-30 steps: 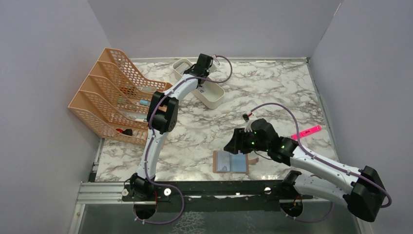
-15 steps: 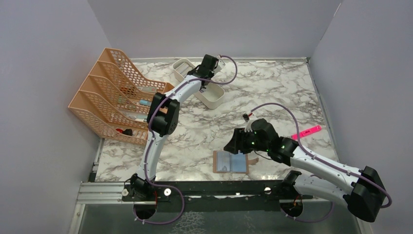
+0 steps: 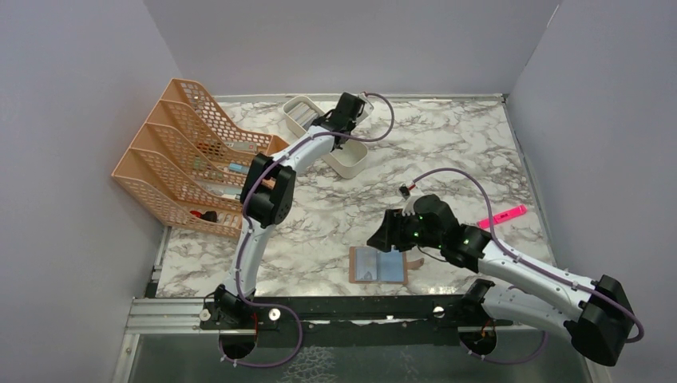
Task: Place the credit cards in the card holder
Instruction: Pick up the credit card from the storage box, then insert the credit card into the card holder.
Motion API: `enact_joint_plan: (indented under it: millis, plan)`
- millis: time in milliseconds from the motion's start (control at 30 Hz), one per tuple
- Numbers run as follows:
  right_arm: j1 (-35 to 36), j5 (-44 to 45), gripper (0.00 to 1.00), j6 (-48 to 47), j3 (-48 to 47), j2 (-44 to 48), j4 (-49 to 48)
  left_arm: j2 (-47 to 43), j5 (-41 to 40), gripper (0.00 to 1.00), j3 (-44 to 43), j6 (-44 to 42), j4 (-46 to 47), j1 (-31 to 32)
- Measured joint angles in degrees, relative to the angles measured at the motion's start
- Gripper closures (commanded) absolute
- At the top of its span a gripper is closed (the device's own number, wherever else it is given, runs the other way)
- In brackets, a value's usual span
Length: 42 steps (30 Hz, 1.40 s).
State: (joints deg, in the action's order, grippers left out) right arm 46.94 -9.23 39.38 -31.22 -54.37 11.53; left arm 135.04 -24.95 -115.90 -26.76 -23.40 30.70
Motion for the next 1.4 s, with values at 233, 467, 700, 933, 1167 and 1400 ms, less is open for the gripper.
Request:
enact_joint_plan:
  millis: [233,467,700,933,1167,1400]
  plan:
    - [0.0,0.0,0.38,0.0,0.0,1.7,0.1,-7.1,0.0,1.0,4.0,4.6,-0.2,0.7]
    - [0.0,0.1,0.38,0.5,0.3,3.0,0.1,-15.1,0.2,1.0,9.7,8.4,-0.1,1.4]
    - [0.0,0.0,0.38,1.6,0.4,4.5,0.1,-24.1,4.5,1.0,17.2,14.4,-0.2,1.7]
    - [0.0,-0.2,0.38,3.1,0.9,6.6,0.1,-36.8,13.6,1.0,26.3,23.7,1.0,1.7]
    - [0.0,-0.7,0.38,5.2,3.5,8.9,0.2,-48.3,23.7,1.0,36.9,34.3,4.2,1.7]
    - [0.0,0.9,0.39,7.3,5.0,10.2,2.8,-59.2,33.6,1.0,52.7,45.9,11.2,1.7]
